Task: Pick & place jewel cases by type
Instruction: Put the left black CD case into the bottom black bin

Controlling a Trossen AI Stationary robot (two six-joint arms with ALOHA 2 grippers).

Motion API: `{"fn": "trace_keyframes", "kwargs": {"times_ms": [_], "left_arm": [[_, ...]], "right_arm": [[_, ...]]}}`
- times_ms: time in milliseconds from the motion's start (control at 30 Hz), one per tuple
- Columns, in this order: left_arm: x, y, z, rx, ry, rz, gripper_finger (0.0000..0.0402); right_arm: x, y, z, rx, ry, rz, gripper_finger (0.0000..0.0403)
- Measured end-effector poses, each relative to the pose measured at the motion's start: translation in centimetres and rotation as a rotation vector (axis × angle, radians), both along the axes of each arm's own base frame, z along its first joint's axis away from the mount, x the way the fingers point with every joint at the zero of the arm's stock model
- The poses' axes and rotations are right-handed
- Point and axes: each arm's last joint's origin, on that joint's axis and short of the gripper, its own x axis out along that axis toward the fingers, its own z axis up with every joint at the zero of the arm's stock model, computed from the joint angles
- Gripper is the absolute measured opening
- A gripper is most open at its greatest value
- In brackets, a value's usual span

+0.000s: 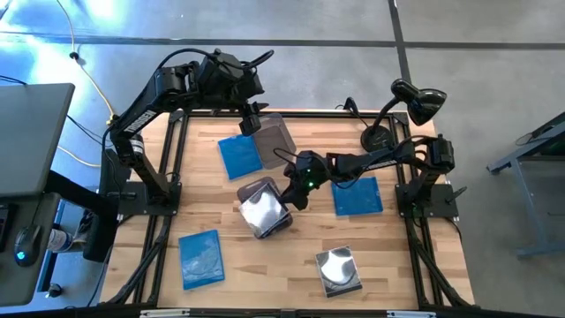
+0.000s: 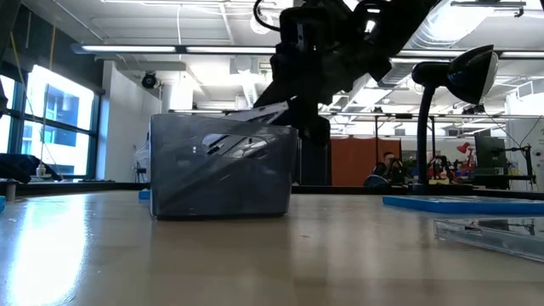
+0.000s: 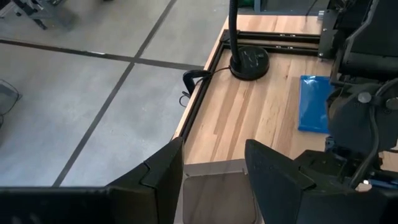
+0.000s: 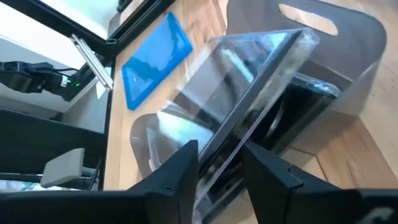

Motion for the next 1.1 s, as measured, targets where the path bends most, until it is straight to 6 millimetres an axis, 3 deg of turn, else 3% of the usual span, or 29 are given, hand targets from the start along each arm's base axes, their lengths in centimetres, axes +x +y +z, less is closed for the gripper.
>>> {"fn": "trace_keyframes", "kwargs": {"times_ms": [200,600,900,1100], "left_arm": [[0.0,0.0,0.0,0.0,0.0,0.0,0.0168],[0.0,0.0,0.0,0.0,0.001,0.0,0.0168],[-0.1,0.0,-0.1,-0.004,0.016,0.0,0.0168],[-0.1,0.0,-0.1,-0.004,0.018,0.0,0.0168]], "right_arm": [[0.0,-0.2,0.0,0.05,0.027,-0.059,0.0072],[0.1,-0.4,0.2,0.101,0.011,-0.062,0.0024],[-0.5,-1.8,0.9,0.092,0.02,-0.105,0.0026],[-0.5,-1.4,0.9,0.173,0.051,-0.107,0.0033]]}}
